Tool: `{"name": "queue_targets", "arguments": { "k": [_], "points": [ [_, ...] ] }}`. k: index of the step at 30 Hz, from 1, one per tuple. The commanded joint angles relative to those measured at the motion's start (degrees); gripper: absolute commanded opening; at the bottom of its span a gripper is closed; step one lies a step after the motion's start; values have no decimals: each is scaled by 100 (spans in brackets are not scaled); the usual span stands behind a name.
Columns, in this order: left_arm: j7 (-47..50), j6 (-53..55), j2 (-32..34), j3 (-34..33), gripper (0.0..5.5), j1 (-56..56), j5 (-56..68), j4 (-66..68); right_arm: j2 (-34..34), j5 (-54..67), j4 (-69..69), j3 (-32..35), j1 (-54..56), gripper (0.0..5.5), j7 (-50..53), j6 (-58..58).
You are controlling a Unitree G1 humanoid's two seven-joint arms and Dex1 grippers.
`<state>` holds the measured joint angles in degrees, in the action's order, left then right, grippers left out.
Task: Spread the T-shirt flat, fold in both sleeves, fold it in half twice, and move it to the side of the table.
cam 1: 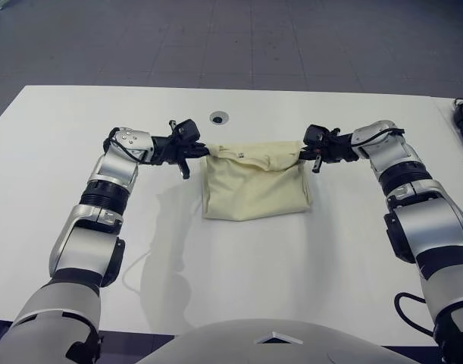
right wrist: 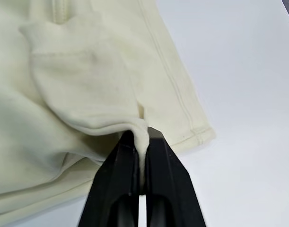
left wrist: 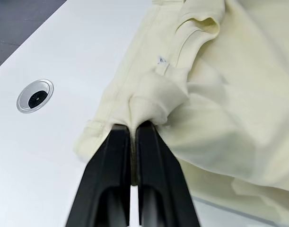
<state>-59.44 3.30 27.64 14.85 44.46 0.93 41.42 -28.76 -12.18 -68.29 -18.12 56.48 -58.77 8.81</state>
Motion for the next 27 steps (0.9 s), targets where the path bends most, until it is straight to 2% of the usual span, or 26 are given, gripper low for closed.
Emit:
{"name": "queue_targets", "arguments": {
  "k": [1,2,3,9,12,14,17,22,27],
  "points": [
    [220,-107,-164,-39,0,272,-211,478,151,-130,-192,67,175,1,307,19],
    [362,-89,-212,-87,0,334,-236,592,200,-96,-227,127,186,33,434,-55],
    [515,15,-285,-188,33,425,-199,722,245,-61,-274,207,203,41,670,-172],
    [1699,786,-619,-996,134,1017,161,1546,351,218,-507,885,133,144,2487,-921],
    [2223,945,-604,-1196,188,1121,126,1822,403,324,-470,1130,19,196,2987,-989],
    [2464,928,-509,-1151,222,954,-42,1639,431,222,-310,1058,-166,229,3077,-782],
    [2449,1001,-314,-905,280,300,-302,421,426,84,205,853,-390,285,2775,-54],
    [2199,2075,-46,-397,374,-1204,-492,-3152,202,-509,704,251,-504,374,2493,884],
    [1963,2475,79,578,460,-1882,-1123,-4569,185,-1017,573,-181,-431,458,2603,1337]
  ]
}}
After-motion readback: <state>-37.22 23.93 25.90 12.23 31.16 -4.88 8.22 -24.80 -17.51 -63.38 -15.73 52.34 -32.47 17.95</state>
